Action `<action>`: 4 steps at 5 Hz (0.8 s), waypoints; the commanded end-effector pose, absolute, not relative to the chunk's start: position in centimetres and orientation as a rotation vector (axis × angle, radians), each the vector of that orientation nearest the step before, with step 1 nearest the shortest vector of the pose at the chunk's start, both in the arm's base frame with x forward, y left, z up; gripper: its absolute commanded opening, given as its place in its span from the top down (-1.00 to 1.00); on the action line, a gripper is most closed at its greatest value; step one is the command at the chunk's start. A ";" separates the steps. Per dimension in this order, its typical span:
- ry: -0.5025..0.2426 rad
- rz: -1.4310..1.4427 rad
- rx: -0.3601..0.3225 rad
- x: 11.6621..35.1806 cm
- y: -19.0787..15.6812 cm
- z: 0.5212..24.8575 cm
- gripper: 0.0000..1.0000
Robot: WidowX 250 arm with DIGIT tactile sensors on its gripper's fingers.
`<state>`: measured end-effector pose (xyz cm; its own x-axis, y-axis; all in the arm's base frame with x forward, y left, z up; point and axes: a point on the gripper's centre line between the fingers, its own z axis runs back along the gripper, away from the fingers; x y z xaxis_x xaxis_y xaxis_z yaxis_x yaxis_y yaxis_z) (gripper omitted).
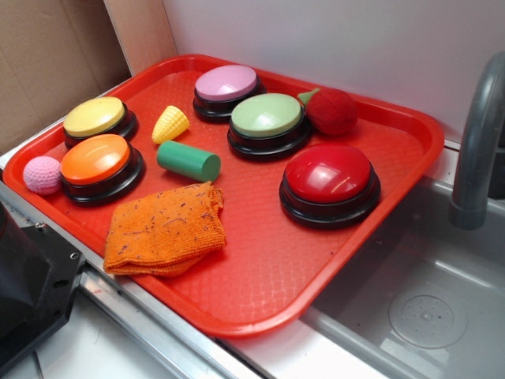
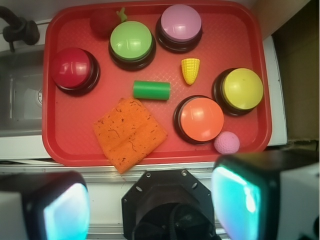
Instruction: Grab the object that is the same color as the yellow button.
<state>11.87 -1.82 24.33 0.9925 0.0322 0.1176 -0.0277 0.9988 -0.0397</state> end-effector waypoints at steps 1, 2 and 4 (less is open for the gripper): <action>-0.119 0.030 -0.038 11.9 -1.8 24.3 -1.00; -0.126 -0.070 -0.011 13.6 -0.3 23.0 -1.00; -0.142 -0.087 0.011 18.9 4.0 18.4 -1.00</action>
